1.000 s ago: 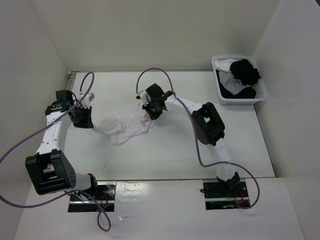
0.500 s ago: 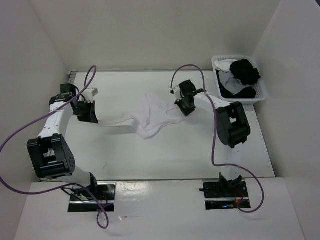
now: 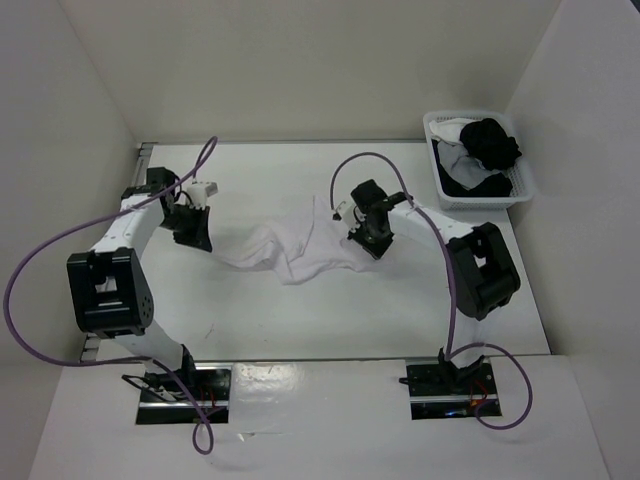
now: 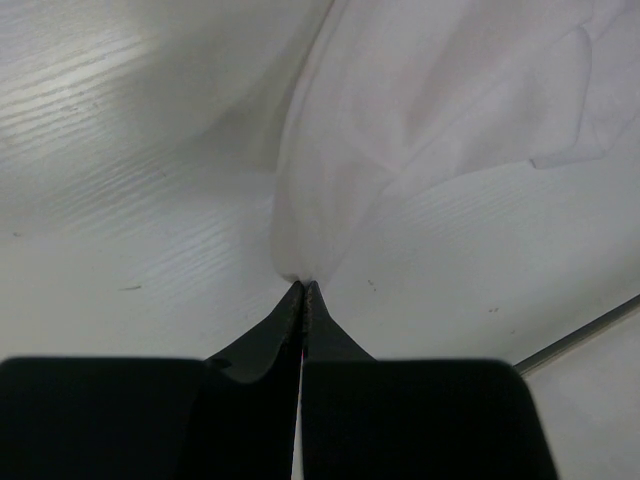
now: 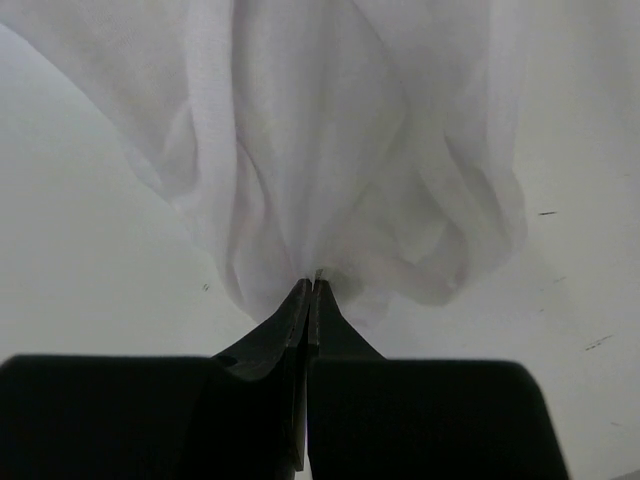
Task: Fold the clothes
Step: Flatten the tank top out
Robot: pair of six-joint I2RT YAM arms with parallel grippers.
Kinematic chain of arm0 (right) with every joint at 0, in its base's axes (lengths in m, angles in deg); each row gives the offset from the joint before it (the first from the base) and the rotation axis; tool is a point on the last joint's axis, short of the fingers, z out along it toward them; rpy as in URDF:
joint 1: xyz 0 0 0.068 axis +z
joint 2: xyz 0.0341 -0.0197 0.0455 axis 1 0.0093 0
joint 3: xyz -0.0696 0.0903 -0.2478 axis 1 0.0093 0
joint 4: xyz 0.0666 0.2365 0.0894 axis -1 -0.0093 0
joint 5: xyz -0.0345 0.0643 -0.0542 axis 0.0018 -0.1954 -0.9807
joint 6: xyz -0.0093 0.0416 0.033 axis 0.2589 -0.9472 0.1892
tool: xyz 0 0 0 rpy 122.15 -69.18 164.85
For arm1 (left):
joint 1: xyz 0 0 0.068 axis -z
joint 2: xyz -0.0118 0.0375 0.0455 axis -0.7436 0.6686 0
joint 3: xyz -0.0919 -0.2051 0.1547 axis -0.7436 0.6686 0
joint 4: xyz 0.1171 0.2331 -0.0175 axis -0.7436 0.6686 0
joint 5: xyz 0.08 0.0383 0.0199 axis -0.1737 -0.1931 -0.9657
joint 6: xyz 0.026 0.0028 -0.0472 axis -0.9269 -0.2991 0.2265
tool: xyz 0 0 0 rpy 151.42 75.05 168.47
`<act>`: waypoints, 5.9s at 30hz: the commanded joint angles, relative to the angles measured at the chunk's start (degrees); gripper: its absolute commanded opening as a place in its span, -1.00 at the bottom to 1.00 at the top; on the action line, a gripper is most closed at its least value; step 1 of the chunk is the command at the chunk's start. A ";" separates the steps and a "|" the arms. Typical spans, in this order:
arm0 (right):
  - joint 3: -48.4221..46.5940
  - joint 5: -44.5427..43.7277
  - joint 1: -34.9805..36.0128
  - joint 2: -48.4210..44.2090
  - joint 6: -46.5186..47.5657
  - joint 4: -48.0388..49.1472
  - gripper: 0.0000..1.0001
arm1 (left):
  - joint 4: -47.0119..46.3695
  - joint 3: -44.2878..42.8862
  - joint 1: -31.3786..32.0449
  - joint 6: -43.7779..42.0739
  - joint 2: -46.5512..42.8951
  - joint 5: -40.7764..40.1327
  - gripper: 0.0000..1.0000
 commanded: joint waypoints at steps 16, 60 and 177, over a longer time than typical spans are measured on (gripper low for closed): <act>-3.08 1.09 3.94 0.66 8.67 -11.23 -0.34 | 5.69 0.16 -10.49 -9.18 -12.15 -9.60 -1.00; -108.40 24.02 9.57 64.74 -6.97 -29.15 -0.13 | -1.08 9.22 -8.73 -7.08 -9.34 -2.92 -1.00; -27.27 -4.72 -11.97 -36.00 -14.97 -10.26 -1.00 | 1.20 -18.44 6.72 5.49 -29.38 4.30 -1.00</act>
